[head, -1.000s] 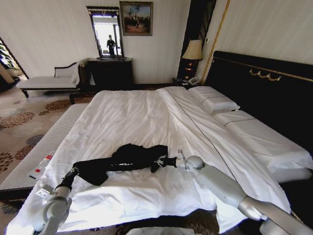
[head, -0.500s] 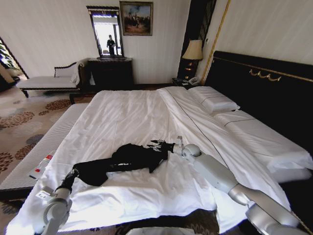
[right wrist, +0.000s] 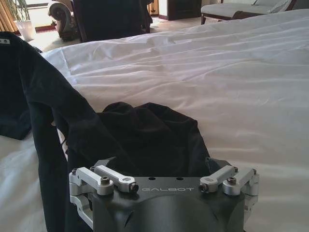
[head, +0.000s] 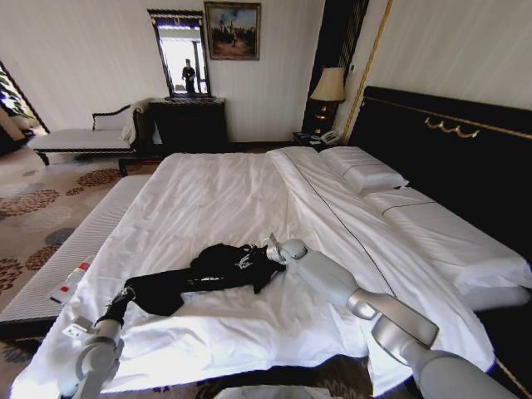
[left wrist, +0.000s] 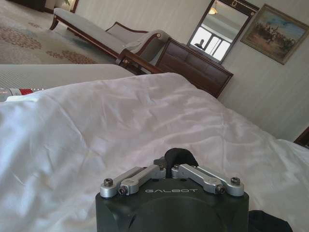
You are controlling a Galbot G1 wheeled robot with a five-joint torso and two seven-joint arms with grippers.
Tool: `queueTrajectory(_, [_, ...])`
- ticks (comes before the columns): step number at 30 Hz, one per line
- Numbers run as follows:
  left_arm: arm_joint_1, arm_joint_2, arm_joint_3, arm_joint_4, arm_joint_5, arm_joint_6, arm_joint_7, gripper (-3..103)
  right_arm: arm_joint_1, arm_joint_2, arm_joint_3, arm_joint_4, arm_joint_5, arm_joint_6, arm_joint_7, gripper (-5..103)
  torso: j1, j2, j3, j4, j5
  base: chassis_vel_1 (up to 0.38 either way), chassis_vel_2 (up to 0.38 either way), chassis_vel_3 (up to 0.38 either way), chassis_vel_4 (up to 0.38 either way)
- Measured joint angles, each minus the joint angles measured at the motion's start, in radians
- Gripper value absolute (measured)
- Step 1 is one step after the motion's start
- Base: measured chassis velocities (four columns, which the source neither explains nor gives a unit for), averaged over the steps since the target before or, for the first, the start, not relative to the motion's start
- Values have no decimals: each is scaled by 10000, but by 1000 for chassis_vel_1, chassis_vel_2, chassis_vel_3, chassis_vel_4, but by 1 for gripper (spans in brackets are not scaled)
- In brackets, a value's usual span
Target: Fold the clothes on the bed.
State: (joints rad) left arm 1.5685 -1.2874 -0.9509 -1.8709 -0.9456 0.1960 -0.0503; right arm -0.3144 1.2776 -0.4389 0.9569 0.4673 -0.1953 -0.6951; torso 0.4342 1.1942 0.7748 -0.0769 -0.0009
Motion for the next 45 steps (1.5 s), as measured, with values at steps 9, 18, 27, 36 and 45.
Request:
queueTrajectory(9, [-145, 1, 87, 186, 1, -11, -5, 0, -69, 3, 149, -271, -420, 74, -291, 80, -1, 0, -1, -1, 2, 0, 0, 0, 0])
queueTrajectory(18, [-219, 32, 166, 268, 17, -12, -18, 0, -300, -107, 296, -352, -799, 193, -463, 47, 0, 0, -1, -2, 2, 0, 0, 0, 0])
queueTrajectory(27, [-275, 64, 188, 417, 15, -12, -18, 0, -370, -240, 345, -225, -784, 333, -532, 15, 0, 0, -1, -1, 2, 0, 0, 0, 0])
queueTrajectory(36, [-389, 195, 159, 461, -175, -12, -29, 0, -845, -693, 650, 616, -685, 518, -404, 0, 0, 2, -1, 0, 3, 0, 0, 0, 0])
queueTrajectory(45, [-540, 556, 67, -520, -724, -145, -307, 0, -1888, -1746, 2605, 2914, 66, 2292, 632, 0, 0, 2, -1, 1, 6, 0, 0, 0, 0])
